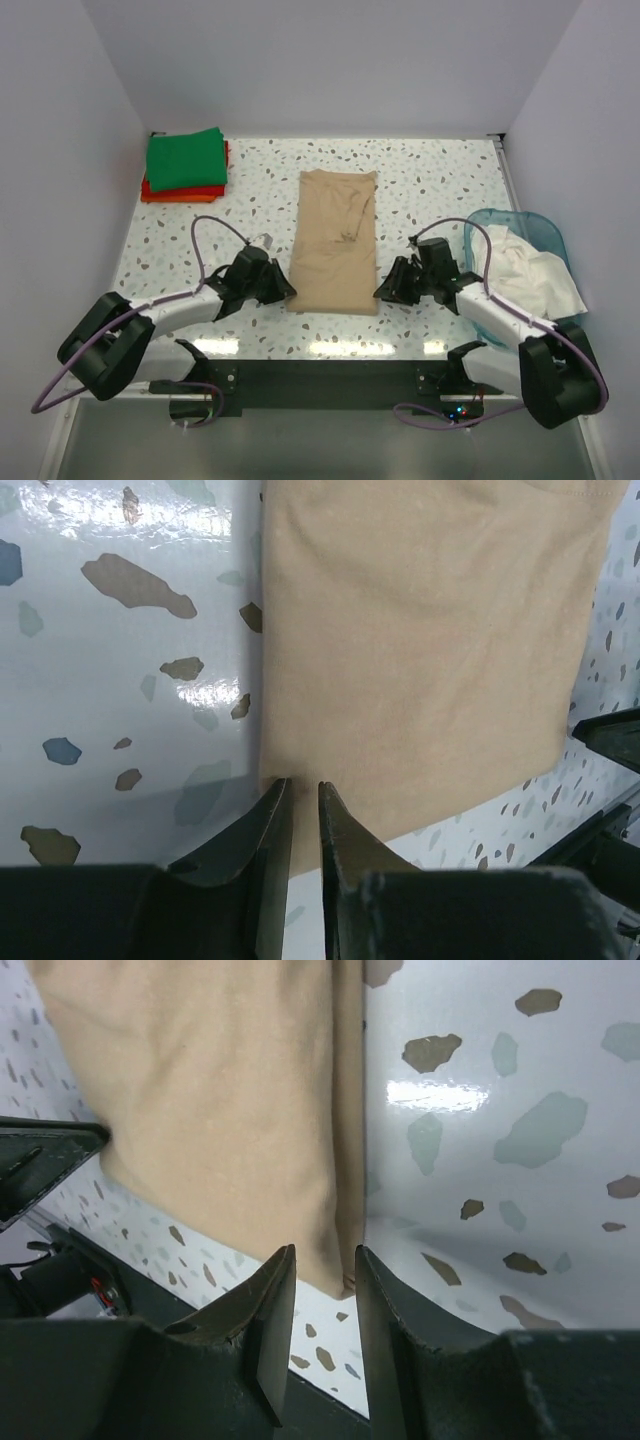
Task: Fold and stack the t-shirts
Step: Fold the tshirt
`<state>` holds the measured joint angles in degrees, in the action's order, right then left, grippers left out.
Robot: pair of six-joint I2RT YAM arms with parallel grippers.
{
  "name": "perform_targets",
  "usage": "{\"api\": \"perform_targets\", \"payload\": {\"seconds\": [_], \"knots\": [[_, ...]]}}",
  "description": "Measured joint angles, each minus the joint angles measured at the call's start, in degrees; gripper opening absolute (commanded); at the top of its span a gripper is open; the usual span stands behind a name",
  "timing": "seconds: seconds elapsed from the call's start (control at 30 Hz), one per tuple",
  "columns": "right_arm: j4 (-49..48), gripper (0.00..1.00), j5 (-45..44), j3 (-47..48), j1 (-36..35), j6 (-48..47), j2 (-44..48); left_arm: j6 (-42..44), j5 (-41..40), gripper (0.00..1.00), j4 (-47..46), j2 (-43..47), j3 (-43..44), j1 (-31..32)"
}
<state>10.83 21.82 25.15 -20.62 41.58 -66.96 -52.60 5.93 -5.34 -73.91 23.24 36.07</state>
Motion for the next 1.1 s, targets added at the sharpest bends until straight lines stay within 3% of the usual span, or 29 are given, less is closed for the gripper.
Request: {"api": "perform_targets", "payload": {"seconds": [0.23,0.47,0.67,0.83,1.1], "knots": [[3.32,0.34,-1.31,2.60,-2.78,1.31,7.54,1.40,1.68,0.25,3.28,3.67,2.34,0.44],[-0.55,0.30,-3.23,5.92,-12.20,4.15,-0.37,1.33,5.99,0.25,-1.46,0.94,4.00,4.72],[-3.19,0.29,-5.05,4.55,-14.16,5.68,-5.27,0.46,8.68,0.24,-7.50,-5.84,1.18,6.45],[-3.45,0.29,-6.60,-1.16,-14.16,7.13,-2.69,-2.08,9.29,0.24,-11.28,-4.35,-3.37,6.45],[1.36,0.30,-9.99,-4.76,-14.21,8.83,7.15,-2.54,7.61,0.29,-7.04,1.09,-4.44,6.45]]}}
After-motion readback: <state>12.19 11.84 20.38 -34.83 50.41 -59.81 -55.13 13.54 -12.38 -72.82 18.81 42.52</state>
